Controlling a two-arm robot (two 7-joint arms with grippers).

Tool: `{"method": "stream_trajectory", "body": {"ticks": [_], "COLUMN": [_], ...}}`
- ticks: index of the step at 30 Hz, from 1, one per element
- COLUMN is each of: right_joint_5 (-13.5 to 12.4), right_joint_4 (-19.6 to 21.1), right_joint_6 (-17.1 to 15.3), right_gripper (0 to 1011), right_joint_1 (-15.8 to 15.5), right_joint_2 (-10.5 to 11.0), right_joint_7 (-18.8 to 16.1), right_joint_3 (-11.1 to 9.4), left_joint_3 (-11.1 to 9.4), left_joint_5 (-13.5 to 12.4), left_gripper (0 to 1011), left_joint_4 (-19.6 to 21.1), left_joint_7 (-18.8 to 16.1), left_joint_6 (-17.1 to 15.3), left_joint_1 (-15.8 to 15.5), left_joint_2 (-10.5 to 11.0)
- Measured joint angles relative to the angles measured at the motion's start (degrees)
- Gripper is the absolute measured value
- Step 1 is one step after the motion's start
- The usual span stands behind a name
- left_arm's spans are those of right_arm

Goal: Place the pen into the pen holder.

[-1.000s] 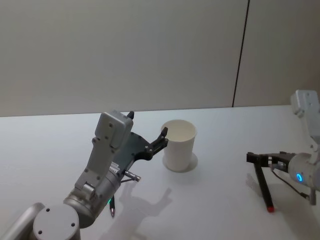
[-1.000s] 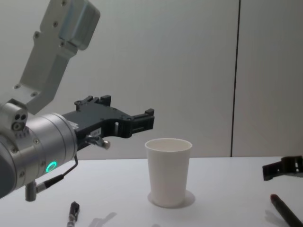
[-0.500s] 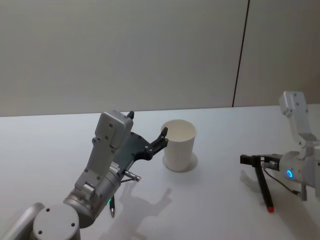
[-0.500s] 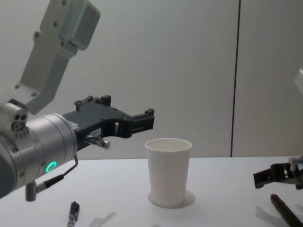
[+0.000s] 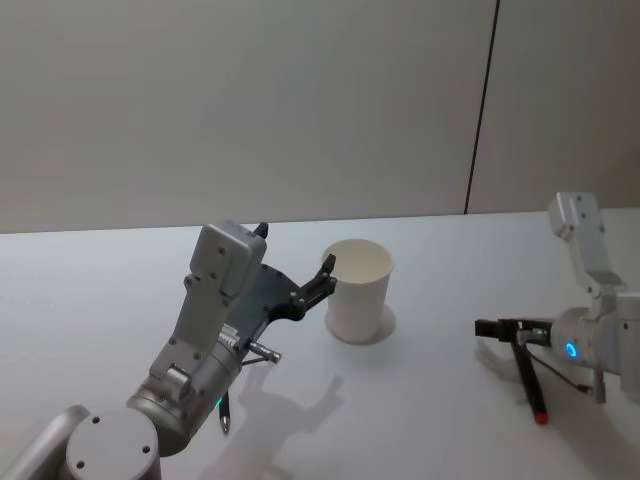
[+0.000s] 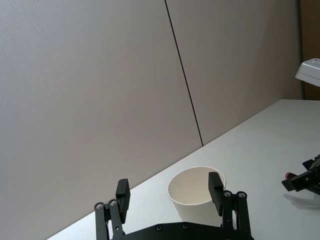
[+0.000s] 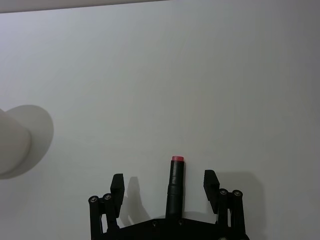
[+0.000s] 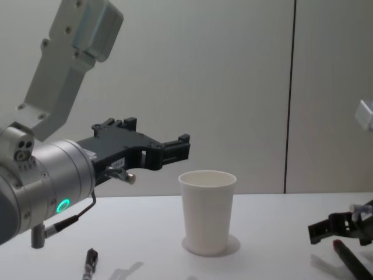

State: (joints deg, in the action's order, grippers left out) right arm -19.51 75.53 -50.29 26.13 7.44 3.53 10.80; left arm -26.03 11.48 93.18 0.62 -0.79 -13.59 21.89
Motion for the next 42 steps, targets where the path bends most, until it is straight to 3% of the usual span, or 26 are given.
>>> {"method": "stream_trajectory", "body": {"ticks": [6,11,19,26,29,33,36,42], "right_joint_5": [0.27,0.46,1.13,1.92,2.28,2.75,3.04,3.53], "right_joint_4": [-1.29,-2.24,-3.78,-4.93,-5.4,-5.93,-6.05,-6.06], "right_joint_6": [0.2,0.58,0.7,0.66,0.65,0.65,0.77,1.59], "right_gripper": [1002,930,708,447,390,218,164,163], "right_joint_1": [0.43,0.76,1.32,1.79,1.98,2.13,2.15,1.93], "right_joint_2": [-0.18,-0.33,-0.57,-0.72,-0.78,-0.87,-0.89,-0.86], "right_joint_7": [-0.81,-1.56,-2.86,-3.85,-4.3,-4.92,-5.37,-6.03], "right_joint_3": [-0.05,-0.09,0.0,0.16,0.18,0.31,0.4,0.48], "left_joint_3": [0.0,0.0,0.0,0.0,0.0,0.0,0.0,0.0], "left_joint_5": [0.0,0.0,0.0,0.0,0.0,0.0,0.0,0.0], "left_gripper": [1000,1000,1000,1000,1000,1000,1000,1000], "left_joint_4": [0.0,0.0,0.0,0.0,0.0,0.0,0.0,0.0], "left_joint_7": [0.0,0.0,0.0,0.0,0.0,0.0,0.0,0.0], "left_joint_6": [0.0,0.0,0.0,0.0,0.0,0.0,0.0,0.0], "left_joint_1": [0.0,0.0,0.0,0.0,0.0,0.0,0.0,0.0], "left_joint_2": [0.0,0.0,0.0,0.0,0.0,0.0,0.0,0.0]}}
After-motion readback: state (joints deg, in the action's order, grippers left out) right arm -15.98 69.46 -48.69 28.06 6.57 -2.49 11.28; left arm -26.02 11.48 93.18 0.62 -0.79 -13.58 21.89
